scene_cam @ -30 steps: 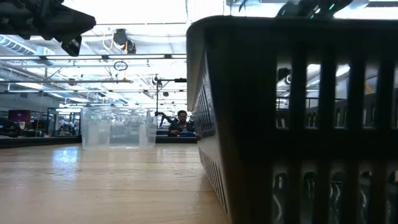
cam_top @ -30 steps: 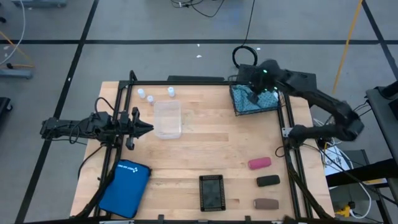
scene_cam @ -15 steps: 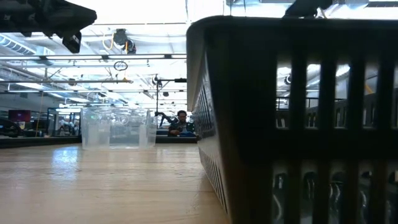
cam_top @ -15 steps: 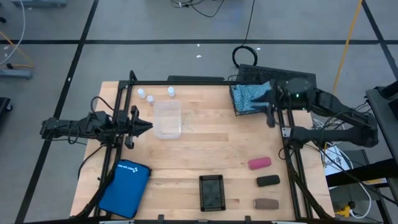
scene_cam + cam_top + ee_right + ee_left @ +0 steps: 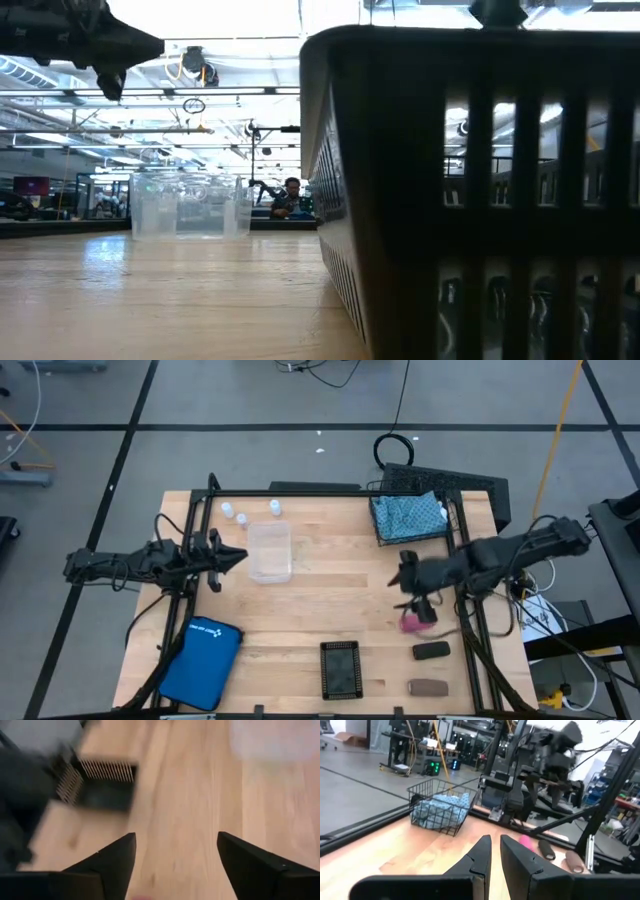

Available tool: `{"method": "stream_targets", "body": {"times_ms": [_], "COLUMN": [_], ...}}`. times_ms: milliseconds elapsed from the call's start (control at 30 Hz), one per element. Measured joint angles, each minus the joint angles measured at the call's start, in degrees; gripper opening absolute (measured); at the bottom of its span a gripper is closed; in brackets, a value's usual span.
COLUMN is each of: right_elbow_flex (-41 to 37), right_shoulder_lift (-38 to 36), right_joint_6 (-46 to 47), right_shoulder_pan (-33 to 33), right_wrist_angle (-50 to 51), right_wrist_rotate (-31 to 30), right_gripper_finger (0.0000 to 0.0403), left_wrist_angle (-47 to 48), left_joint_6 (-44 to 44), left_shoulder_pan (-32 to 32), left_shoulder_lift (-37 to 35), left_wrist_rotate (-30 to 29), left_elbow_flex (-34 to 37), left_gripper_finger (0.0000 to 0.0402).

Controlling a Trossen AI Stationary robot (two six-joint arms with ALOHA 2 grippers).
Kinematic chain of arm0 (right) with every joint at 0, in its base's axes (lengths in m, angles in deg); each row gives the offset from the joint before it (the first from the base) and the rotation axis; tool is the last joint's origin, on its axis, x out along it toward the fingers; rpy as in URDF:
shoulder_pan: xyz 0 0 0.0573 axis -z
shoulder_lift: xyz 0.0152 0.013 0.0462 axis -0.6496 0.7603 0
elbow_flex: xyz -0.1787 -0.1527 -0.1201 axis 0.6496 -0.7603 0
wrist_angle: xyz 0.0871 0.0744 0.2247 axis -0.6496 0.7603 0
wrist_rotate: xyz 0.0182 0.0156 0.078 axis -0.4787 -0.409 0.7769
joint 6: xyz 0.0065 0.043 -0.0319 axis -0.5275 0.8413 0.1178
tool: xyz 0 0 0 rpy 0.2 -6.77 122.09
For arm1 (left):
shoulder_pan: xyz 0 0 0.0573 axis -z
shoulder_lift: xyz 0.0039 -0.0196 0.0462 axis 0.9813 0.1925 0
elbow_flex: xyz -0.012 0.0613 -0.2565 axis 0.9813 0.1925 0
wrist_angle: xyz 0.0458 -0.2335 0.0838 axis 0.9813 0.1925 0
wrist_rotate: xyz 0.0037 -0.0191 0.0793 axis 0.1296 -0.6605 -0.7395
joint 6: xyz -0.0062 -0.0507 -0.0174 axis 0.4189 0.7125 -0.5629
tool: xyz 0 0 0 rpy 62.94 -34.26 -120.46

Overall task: Pick & Place Medicine items
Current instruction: Put the pink bandage into the transparent bin

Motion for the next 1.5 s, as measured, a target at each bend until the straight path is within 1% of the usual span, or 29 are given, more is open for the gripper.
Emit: {"method": "stream_targets", "body": {"times_ms": [67, 133, 267, 367, 533, 633, 733, 900, 1000, 1133, 1233, 1333, 1433, 1500], "right_elbow_flex": [-0.01, -0.04, -0.04, -0.04, -0.40, -3.05, -6.85, -13.66, -17.79, -23.01, -26.03, -26.68, -26.10, -25.40], "right_shoulder_lift": [2.64, 5.19, 9.79, 12.41, 15.84, 16.29, 16.29, 15.79, 15.36, 15.00, 14.93, 14.81, 14.58, 14.04], "right_joint_6": [3.19, 8.56, 18.86, 22.74, 27.01, 30.39, 31.93, 33.59, 33.51, 32.51, 31.92, 31.69, 30.25, 29.04], "right_shoulder_pan": [-3.12, -5.96, -10.50, -13.09, -15.90, -16.70, -17.90, -20.11, -20.78, -20.57, -19.91, -19.06, -17.81, -16.54], "right_wrist_angle": [5.96, 11.88, 19.09, 20.54, 22.05, 21.68, 20.54, 16.65, 11.71, 2.55, -1.50, -2.23, -2.49, -4.44], "right_wrist_rotate": [-4.59, -7.11, -7.10, -7.12, -7.11, -6.90, -5.41, -1.15, -1.04, -0.39, 0.60, 0.71, 0.66, -1.05], "right_gripper_finger": [0.0275, 0.0269, 0.0253, 0.0247, 0.0245, 0.0247, 0.0246, 0.0243, 0.0243, 0.0242, 0.0238, 0.0216, 0.0177, 0.0147], "left_wrist_angle": [-0.07, -0.42, -4.75, -7.61, -11.86, -13.49, -14.12, -16.36, -17.38, -18.01, -18.38, -18.66, -18.70, -18.95], "left_joint_6": [-0.21, -0.25, -2.85, -5.44, -5.21, -5.19, -5.18, -5.11, -5.11, -5.11, -5.00, -5.02, -5.02, -5.02], "left_shoulder_pan": [0.00, 0.00, 0.00, 0.00, 0.00, 0.00, 0.00, 0.00, 0.00, 0.00, 0.00, 0.00, 0.00, 0.00], "left_shoulder_lift": [1.29, 3.21, 8.56, 13.35, 20.29, 22.73, 24.21, 24.64, 24.63, 24.63, 24.63, 24.63, 24.63, 24.63], "left_wrist_rotate": [-1.71, -3.94, -5.74, -4.10, -3.78, -3.52, -1.58, 0.02, 0.43, 0.43, 0.43, 0.43, 0.44, 0.46], "left_elbow_flex": [0.00, 0.00, -0.02, -0.02, -0.02, -0.02, -0.02, -0.02, -0.02, -0.02, -0.02, -0.02, -0.02, -0.02], "left_gripper_finger": [0.0048, 0.0058, 0.0108, 0.0153, 0.0225, 0.0257, 0.0278, 0.0293, 0.0294, 0.0294, 0.0294, 0.0294, 0.0294, 0.0294]}}
